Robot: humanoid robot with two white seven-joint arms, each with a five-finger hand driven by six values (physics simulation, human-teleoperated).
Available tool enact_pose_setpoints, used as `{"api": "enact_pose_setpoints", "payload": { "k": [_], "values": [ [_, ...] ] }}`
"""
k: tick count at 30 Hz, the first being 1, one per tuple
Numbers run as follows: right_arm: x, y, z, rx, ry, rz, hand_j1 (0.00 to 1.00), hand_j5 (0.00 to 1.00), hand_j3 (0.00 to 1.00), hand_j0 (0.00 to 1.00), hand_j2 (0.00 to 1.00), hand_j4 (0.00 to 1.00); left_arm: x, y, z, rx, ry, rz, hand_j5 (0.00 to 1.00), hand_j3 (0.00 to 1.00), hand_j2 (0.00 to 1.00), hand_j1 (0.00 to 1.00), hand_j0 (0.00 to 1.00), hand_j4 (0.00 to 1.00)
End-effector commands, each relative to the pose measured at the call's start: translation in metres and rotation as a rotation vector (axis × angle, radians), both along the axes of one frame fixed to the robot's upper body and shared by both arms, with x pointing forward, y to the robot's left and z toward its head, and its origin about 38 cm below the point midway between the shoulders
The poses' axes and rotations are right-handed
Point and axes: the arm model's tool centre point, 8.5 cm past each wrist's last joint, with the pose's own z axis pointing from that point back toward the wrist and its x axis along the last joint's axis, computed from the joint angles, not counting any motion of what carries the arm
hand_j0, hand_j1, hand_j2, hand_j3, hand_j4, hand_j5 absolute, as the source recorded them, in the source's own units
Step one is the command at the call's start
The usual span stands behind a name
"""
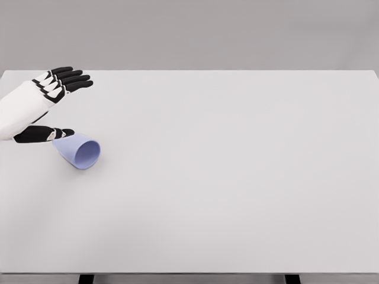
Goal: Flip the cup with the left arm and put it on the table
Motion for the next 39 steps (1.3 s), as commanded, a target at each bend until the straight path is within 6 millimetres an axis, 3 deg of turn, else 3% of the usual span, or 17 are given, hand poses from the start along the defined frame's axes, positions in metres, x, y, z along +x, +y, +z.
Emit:
{"api": "enact_pose_setpoints", "payload": {
  "k": [1, 6, 17, 20, 21, 23, 26, 29, 30, 32, 34, 39],
  "values": [
    [0.000, 0.000, 0.000, -0.005, 0.001, -0.006, 1.00, 1.00, 1.00, 1.00, 1.00, 1.00, 0.000, 0.001, 0.001, -0.004, 0.001, 0.002, 1.00, 1.00, 1.00, 1.00, 1.00, 1.00],
    [-0.001, 0.000, 0.000, -0.004, 0.002, -0.003, 1.00, 1.00, 1.00, 1.00, 1.00, 1.00, 0.001, 0.003, 0.001, 0.001, 0.002, 0.007, 1.00, 1.00, 1.00, 1.00, 1.00, 1.00],
    [-0.001, 0.000, 0.000, -0.004, 0.002, -0.003, 1.00, 1.00, 1.00, 1.00, 1.00, 1.00, 0.003, 0.024, 0.028, 0.111, -0.049, 0.044, 1.00, 1.00, 1.00, 1.00, 1.00, 1.00],
    [-0.001, 0.000, 0.000, -0.004, 0.002, -0.003, 1.00, 1.00, 1.00, 1.00, 1.00, 1.00, 0.003, 0.048, 0.029, 0.444, 0.219, 0.031, 1.00, 1.00, 1.00, 1.00, 1.00, 1.00],
    [-0.001, 0.000, 0.000, -0.004, 0.002, -0.003, 1.00, 1.00, 1.00, 1.00, 1.00, 1.00, 0.001, 0.047, 0.029, 0.493, 0.316, -0.009, 1.00, 1.00, 1.00, 1.00, 1.00, 1.00],
    [-0.001, 0.000, 0.000, -0.004, 0.002, -0.003, 1.00, 1.00, 1.00, 1.00, 1.00, 1.00, 0.002, 0.041, 0.045, 0.335, 0.315, -0.065, 1.00, 1.00, 1.00, 1.00, 1.00, 1.00],
    [-0.001, 0.000, 0.000, -0.004, 0.002, -0.003, 1.00, 1.00, 1.00, 1.00, 1.00, 1.00, 0.009, 0.037, 0.065, 0.238, 0.322, -0.043, 1.00, 1.00, 1.00, 1.00, 1.00, 1.00],
    [-0.001, 0.000, 0.000, -0.004, 0.002, -0.003, 1.00, 1.00, 1.00, 1.00, 1.00, 1.00, 0.026, 0.036, 0.046, 0.139, 0.427, 0.097, 1.00, 1.00, 1.00, 1.00, 1.00, 1.00],
    [-0.001, 0.000, 0.000, -0.004, 0.002, -0.003, 1.00, 1.00, 1.00, 1.00, 1.00, 1.00, 0.029, 0.030, 0.029, 0.150, 0.448, 0.112, 1.00, 1.00, 1.00, 1.00, 1.00, 1.00],
    [-0.001, 0.000, 0.000, -0.003, 0.004, -0.003, 1.00, 1.00, 1.00, 1.00, 1.00, 1.00, 0.030, 0.024, 0.014, 0.215, 0.461, 0.109, 1.00, 1.00, 1.00, 1.00, 1.00, 1.00],
    [-0.001, 0.000, 0.000, -0.003, 0.004, -0.003, 1.00, 1.00, 1.00, 1.00, 1.00, 1.00, 0.029, 0.028, 0.022, 0.238, 0.458, 0.114, 1.00, 1.00, 1.00, 1.00, 1.00, 1.00],
    [-0.001, 0.000, 0.000, -0.003, 0.004, -0.003, 1.00, 1.00, 1.00, 1.00, 1.00, 1.00, 0.018, 0.036, 0.009, 0.331, 0.564, 0.095, 1.00, 1.00, 1.00, 1.00, 1.00, 1.00]
  ]
}}
